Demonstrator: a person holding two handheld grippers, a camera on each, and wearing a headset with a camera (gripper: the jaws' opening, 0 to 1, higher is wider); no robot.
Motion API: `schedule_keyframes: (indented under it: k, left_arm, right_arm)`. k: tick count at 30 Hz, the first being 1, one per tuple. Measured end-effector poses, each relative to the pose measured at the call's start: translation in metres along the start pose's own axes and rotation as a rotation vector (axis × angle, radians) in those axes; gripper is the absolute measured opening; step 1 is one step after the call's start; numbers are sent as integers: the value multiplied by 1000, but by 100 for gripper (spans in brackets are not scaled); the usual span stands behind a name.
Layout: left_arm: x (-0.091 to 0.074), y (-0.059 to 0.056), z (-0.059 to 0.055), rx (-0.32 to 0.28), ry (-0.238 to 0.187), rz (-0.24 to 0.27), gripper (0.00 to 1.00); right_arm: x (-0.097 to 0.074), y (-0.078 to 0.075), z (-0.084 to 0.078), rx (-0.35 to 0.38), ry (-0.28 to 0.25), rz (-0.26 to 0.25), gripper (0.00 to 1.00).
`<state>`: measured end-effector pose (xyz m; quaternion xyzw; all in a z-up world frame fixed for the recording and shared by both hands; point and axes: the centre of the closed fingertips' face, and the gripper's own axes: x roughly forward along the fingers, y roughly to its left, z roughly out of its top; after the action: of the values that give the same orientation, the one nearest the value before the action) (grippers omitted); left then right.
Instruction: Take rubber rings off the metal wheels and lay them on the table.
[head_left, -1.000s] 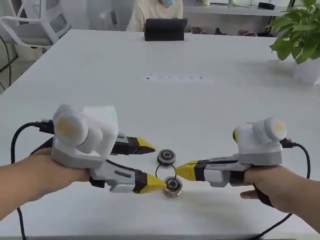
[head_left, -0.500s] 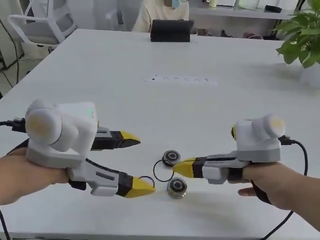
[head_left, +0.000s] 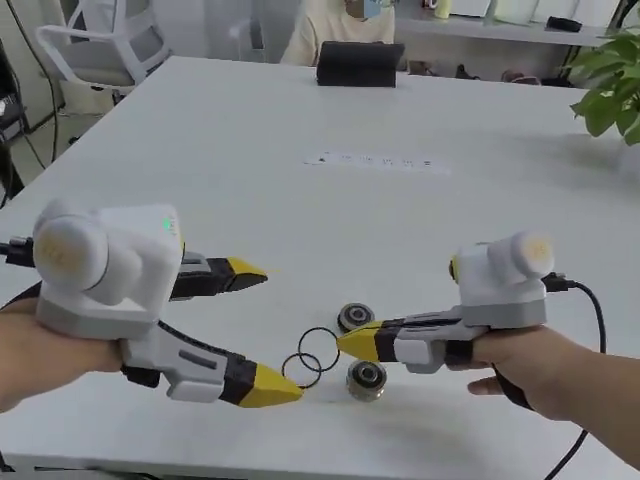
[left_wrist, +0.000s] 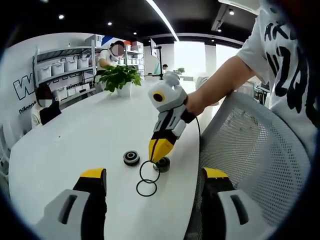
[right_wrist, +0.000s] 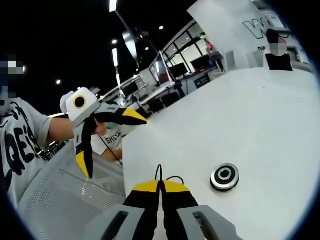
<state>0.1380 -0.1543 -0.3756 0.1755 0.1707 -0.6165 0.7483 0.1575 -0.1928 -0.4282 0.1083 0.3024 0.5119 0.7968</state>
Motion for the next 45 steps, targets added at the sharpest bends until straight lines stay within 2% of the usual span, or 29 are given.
schedule_keyframes:
  k: [13, 18, 34, 45]
  left_arm:
    - [-10, 1, -8, -20, 1, 13, 77]
    - [-13, 4, -10, -32, -1, 25, 77]
    - [-14, 2, -12, -62, -12, 9, 75]
    - [-12, 0, -11, -55, -10, -3, 75]
  right_arm:
    - [21, 0, -10, -8, 65, 5, 0]
    - [24, -6, -13, -1, 79, -9, 0]
    - [28, -12, -19, 4, 108, -40, 0]
    - [27, -16, -23, 2, 129, -65, 0]
